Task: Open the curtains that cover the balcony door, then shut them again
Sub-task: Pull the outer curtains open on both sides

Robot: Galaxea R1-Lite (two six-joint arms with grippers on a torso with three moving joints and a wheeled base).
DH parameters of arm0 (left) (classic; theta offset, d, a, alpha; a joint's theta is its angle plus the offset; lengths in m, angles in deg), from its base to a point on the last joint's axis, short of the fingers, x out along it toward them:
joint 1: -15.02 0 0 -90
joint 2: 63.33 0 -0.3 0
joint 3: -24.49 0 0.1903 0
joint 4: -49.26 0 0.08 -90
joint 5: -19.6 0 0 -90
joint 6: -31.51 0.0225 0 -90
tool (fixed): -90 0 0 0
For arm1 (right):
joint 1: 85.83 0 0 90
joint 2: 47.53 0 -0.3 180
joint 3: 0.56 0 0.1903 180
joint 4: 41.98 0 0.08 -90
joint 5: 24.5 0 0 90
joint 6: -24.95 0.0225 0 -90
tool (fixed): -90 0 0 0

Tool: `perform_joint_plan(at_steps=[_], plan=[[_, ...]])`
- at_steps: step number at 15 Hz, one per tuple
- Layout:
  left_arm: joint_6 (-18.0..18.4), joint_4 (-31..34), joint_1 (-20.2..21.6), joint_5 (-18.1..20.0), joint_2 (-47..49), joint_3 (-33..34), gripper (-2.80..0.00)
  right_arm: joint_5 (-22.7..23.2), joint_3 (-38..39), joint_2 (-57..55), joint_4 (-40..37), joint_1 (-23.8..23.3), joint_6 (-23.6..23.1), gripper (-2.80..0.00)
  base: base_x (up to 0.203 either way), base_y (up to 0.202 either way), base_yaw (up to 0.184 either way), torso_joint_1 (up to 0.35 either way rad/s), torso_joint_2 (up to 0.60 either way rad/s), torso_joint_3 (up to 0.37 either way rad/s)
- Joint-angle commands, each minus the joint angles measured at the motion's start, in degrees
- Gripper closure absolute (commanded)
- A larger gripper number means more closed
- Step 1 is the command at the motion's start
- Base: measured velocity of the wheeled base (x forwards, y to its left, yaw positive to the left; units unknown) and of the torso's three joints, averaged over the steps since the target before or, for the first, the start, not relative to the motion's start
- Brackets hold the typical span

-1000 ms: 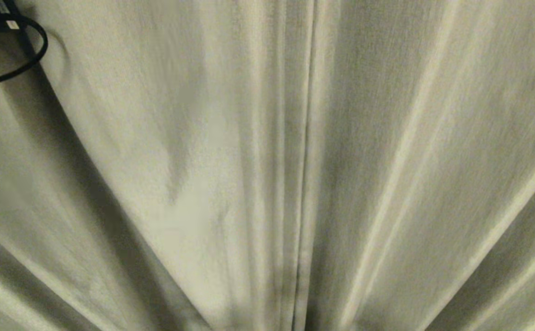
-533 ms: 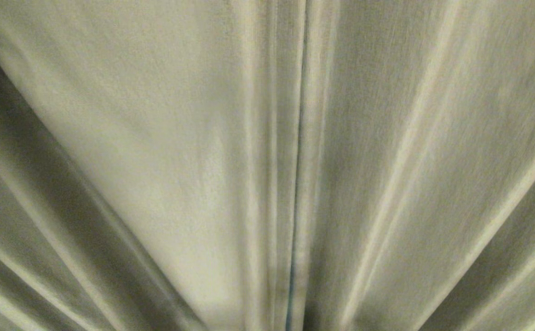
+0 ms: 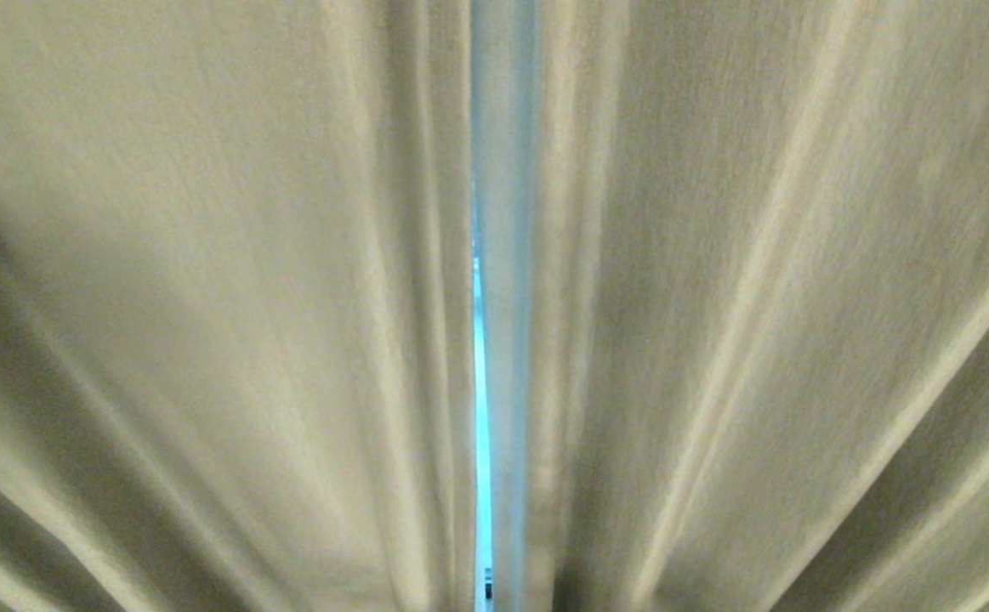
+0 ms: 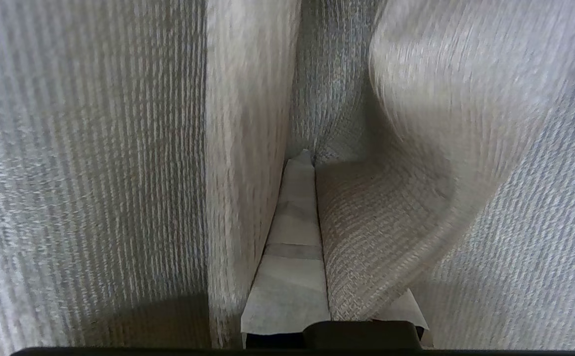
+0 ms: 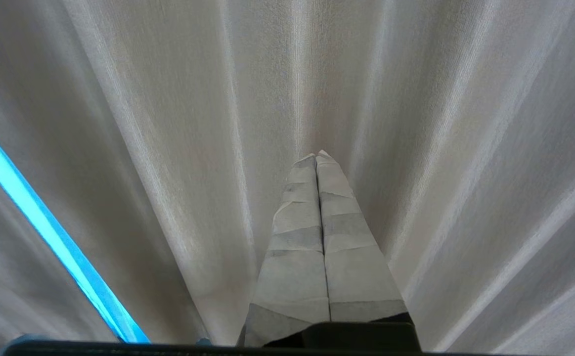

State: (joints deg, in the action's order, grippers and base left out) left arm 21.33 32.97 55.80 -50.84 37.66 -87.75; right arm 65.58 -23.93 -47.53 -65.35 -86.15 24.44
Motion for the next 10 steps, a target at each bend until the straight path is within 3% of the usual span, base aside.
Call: perform_joint_plan(at_steps=[1,10], plan=[[-1.04,-0.05,2.99,1.52,3.93,-2.48,0.0,0.01,0.0,-0.09,0.0,-0.02,-0.02,0.0,0.0,0.0,0.0,0.0,0.0,0.0],[-4.88,-0.08,11.5,1.88,11.72,-9.16,0.0,0.01,0.0,-0.09,0.0,-0.02,-0.02,0.0,0.0,0.0,0.0,0.0,0.0,0.0]])
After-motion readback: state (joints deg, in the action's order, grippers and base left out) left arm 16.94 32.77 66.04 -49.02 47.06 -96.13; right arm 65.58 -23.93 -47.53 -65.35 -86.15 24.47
